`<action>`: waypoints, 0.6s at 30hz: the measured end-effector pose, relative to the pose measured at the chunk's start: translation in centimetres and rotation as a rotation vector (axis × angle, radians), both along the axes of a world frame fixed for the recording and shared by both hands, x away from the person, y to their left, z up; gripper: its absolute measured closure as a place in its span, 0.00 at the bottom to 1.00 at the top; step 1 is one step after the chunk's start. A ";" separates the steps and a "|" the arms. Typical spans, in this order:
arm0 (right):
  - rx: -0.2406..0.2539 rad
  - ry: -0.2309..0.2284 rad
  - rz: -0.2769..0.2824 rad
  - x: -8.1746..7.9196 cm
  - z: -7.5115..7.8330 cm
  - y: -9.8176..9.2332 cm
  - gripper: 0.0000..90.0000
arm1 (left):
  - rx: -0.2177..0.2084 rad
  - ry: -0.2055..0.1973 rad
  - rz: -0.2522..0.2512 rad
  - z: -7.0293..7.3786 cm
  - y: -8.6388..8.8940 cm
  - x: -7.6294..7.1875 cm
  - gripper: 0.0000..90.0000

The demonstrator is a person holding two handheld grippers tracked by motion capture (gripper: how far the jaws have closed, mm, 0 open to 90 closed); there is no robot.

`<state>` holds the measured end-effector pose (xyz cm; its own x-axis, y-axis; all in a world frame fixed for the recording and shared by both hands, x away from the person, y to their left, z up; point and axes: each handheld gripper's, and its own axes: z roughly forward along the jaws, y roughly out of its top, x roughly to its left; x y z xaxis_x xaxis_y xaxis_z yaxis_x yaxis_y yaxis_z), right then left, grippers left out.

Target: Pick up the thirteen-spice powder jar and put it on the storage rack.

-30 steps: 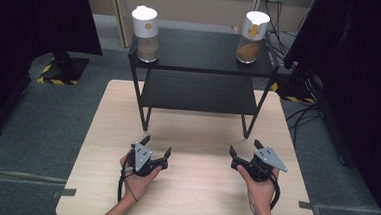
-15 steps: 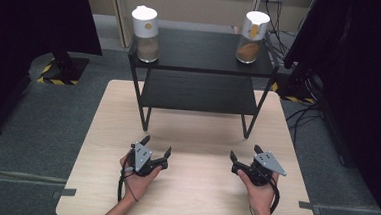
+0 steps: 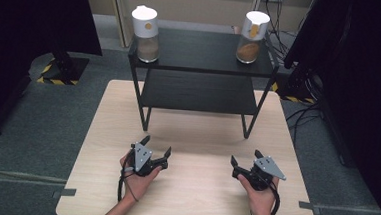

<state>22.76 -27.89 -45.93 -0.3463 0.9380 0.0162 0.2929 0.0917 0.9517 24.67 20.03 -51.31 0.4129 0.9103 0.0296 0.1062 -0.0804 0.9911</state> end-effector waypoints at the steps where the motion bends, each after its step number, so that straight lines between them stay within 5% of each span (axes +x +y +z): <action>1: -0.001 0.001 0.000 0.0 -0.1 0.0 0.08 | 0.000 0.000 0.000 0.0 0.0 0.0 0.13; 18: 0.007 0.013 -0.015 -0.5 -1.0 -0.5 0.08 | -0.001 -0.001 0.001 0.0 0.0 0.0 0.13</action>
